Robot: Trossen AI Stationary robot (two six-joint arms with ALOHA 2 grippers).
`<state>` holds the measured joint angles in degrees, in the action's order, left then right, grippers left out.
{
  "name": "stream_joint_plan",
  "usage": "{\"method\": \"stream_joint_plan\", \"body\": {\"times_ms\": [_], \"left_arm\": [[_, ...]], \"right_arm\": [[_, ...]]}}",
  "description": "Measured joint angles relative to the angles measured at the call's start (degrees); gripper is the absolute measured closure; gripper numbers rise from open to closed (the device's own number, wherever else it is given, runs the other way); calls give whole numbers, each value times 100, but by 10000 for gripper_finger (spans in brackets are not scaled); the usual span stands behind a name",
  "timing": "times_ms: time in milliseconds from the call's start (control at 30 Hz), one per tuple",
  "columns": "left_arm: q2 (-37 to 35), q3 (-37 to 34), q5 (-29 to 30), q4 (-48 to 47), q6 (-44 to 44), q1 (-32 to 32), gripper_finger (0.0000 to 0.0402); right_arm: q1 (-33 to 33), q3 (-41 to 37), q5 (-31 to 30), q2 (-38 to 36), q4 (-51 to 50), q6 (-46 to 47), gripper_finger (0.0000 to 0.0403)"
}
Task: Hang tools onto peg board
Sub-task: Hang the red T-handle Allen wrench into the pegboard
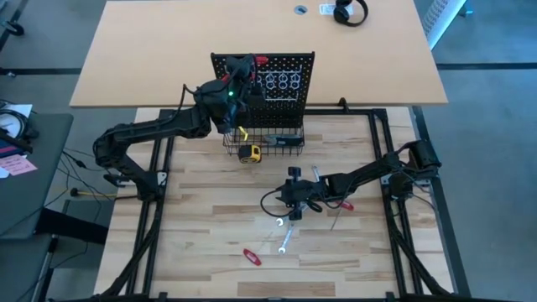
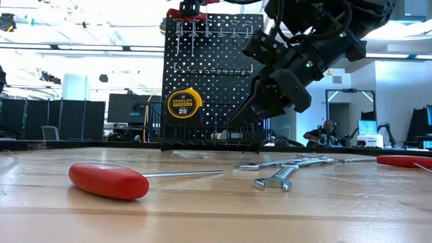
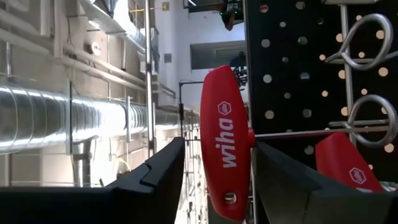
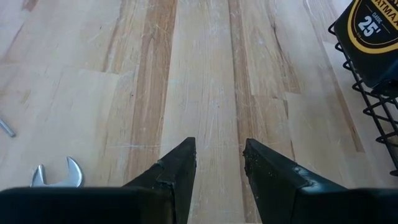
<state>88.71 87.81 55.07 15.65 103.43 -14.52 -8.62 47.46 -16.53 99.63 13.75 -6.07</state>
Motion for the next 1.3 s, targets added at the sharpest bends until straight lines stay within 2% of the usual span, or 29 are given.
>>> {"method": "stream_joint_plan", "body": {"times_ms": [600, 833, 967, 1300], "left_arm": [[0, 114, 313, -24, 338, 74, 219], [0, 470, 310, -681, -161, 103, 216], [-4, 527, 304, -882, -371, 105, 193], [-2, 527, 297, -853, -573, 105, 103]], "right_arm": [[0, 0, 0, 0, 1, 0, 255], [0, 0, 0, 0, 1, 0, 255], [-1, 0, 0, 0, 5, 0, 255], [0, 0, 2, 0, 4, 0, 255]]}}
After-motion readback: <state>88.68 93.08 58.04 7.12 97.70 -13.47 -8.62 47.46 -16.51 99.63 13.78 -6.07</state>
